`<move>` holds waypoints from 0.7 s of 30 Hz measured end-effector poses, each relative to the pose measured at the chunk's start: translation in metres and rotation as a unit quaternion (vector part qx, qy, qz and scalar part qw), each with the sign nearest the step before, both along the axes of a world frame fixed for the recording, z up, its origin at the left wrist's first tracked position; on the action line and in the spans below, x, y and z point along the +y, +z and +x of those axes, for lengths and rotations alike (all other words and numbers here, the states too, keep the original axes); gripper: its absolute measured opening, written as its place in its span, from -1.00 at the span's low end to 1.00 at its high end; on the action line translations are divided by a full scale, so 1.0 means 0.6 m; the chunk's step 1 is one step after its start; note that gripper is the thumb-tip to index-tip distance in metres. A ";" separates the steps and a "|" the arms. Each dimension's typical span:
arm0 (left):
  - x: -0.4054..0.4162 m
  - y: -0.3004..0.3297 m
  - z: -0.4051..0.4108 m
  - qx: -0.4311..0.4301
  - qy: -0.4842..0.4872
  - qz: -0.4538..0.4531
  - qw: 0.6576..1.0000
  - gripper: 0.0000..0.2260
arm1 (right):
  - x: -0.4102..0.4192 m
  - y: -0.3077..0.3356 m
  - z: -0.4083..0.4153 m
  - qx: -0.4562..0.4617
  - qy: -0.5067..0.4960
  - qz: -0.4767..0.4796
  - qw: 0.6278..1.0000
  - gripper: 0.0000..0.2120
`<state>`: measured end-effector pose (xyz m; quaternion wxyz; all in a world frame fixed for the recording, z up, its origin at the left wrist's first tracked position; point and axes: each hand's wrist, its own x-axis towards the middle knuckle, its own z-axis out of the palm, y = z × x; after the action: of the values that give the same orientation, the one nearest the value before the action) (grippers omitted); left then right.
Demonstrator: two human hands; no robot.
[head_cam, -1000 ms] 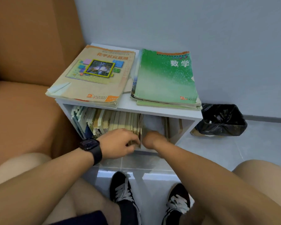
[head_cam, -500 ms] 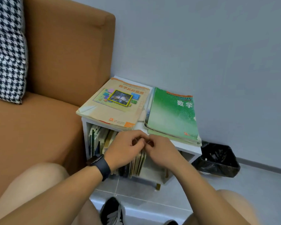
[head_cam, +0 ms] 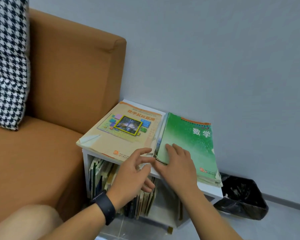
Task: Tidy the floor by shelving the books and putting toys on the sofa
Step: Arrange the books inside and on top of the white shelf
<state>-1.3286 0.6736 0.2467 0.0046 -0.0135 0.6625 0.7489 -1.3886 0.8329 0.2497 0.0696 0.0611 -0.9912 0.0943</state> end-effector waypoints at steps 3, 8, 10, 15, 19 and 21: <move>-0.002 0.005 -0.002 -0.019 -0.002 0.018 1.000 -0.66 | -0.008 0.004 -0.005 0.047 0.015 0.038 0.998 -0.43; -0.013 0.015 0.002 -0.042 -0.016 0.136 0.990 -0.70 | 0.010 0.030 -0.014 0.143 -0.030 -0.074 0.987 -0.55; -0.016 0.018 0.004 -0.047 -0.036 0.181 0.982 -0.70 | 0.034 0.046 -0.013 0.170 -0.064 -0.197 0.964 -0.56; -0.007 0.019 0.007 -0.100 -0.117 0.270 0.951 -0.41 | 0.064 0.075 0.030 0.221 0.035 -0.212 0.951 -0.52; 0.010 0.018 0.010 -0.117 -0.201 0.258 0.938 -0.61 | 0.033 0.047 0.076 0.096 0.175 0.001 0.980 -0.52; 0.017 0.019 0.010 -0.108 -0.162 0.213 0.957 -0.68 | 0.028 0.056 0.078 0.057 0.154 0.004 0.986 -0.41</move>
<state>-1.3228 0.6836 0.2583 0.2006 0.0145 0.4764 0.8559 -1.3416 0.8498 0.2835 0.1107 0.2191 -0.9646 0.0962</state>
